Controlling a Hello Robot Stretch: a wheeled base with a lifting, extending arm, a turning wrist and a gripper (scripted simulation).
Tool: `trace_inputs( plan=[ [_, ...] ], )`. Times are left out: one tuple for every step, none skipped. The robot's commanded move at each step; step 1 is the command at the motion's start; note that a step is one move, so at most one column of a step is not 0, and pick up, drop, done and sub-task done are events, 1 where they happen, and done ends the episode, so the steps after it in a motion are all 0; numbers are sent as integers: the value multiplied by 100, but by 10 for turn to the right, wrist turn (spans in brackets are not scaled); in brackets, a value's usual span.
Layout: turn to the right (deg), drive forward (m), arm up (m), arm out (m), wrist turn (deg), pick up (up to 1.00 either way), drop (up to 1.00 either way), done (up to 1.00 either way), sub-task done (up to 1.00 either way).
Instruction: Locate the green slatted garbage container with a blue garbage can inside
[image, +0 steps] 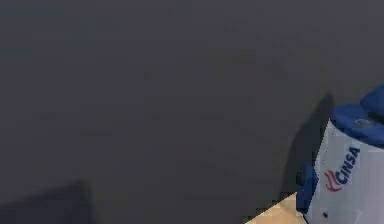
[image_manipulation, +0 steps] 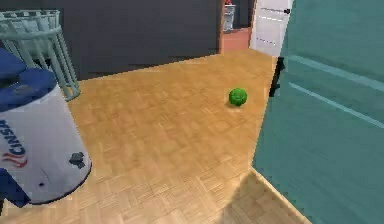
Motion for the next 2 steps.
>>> trace_inputs(
  plan=[
    [450,0,0,0,0,0,0,0,0],
    [420,0,0,0,0,0,0,0,0]
  ],
)
